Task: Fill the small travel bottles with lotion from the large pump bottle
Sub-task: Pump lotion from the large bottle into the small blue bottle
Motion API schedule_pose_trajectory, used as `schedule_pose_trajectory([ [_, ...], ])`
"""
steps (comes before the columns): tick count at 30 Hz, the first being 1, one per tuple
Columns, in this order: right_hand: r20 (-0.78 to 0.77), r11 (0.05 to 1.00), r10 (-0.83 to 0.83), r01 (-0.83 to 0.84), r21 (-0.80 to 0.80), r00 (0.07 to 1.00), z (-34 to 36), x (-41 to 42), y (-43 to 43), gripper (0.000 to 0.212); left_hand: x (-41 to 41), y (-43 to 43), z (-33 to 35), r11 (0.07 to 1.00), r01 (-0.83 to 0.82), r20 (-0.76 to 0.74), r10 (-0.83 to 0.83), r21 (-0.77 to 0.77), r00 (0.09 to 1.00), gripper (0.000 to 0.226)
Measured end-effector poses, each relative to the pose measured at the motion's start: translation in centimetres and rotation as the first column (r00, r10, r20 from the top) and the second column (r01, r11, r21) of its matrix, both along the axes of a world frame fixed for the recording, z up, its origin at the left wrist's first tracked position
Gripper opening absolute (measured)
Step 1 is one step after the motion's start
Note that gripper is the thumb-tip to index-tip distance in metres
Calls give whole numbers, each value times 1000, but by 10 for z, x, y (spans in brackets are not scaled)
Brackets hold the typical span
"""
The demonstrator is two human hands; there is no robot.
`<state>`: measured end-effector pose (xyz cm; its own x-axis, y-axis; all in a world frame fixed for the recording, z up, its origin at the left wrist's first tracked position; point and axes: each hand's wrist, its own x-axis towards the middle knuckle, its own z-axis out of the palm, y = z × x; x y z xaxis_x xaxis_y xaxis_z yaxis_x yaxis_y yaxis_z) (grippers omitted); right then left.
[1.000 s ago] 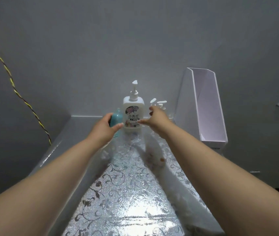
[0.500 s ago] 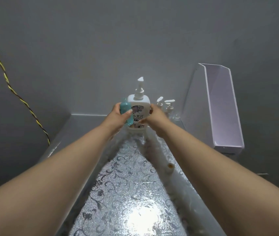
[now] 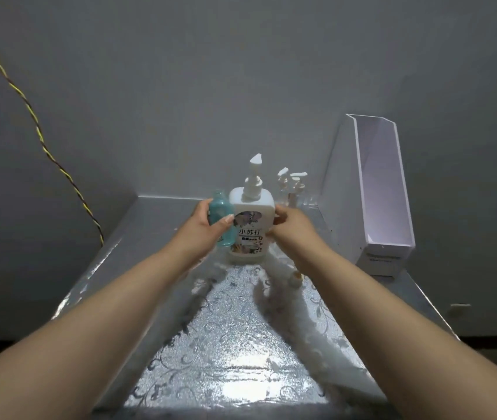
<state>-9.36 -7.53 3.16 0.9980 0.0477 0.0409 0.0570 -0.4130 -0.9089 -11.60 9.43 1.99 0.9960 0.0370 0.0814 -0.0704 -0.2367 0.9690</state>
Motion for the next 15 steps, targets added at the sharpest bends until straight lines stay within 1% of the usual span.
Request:
schedule_pose_trajectory([
  [1, 10, 999, -32, 32, -10, 999, 5, -2, -1, 36, -1, 2, 3, 1000, -12, 4, 12, -2, 1000, 38],
  [3, 84, 988, -143, 147, -38, 986, 18, -1, -1, 20, 0, 5, 9, 999, -42, 18, 42, 29, 999, 39],
  [4, 128, 981, -183, 190, -45, 975, 27, 0, 0, 19, 0, 7, 12, 997, -58, 32, 56, 58, 998, 40],
  [5, 167, 975, -202, 213, -55, 965, 37, 1, 3, 24, 1, 7, 14, 994, -75, 48, 71, 83, 996, 42],
  [8, 260, 962, -205, 242, -123, 944, 63, 10, 15, 51, 5, 6, 21, 984, -123, 100, 110, 128, 989, 43],
  [10, 296, 939, -196, 266, -219, 935, 76, 16, 24, 60, 8, 6, 22, 980, -147, 129, 129, 137, 983, 44],
  [11, 304, 918, -183, 273, -288, 935, 81, 19, 28, 61, 9, 6, 21, 978, -157, 140, 138, 139, 981, 44],
  [12, 304, 892, -166, 275, -359, 938, 85, 24, 31, 58, 10, 6, 20, 976, -167, 149, 146, 140, 978, 44],
  [15, 280, 825, -93, 232, -515, 955, 95, 33, 37, 33, 11, 6, 16, 977, -169, 171, 145, 131, 974, 44],
])
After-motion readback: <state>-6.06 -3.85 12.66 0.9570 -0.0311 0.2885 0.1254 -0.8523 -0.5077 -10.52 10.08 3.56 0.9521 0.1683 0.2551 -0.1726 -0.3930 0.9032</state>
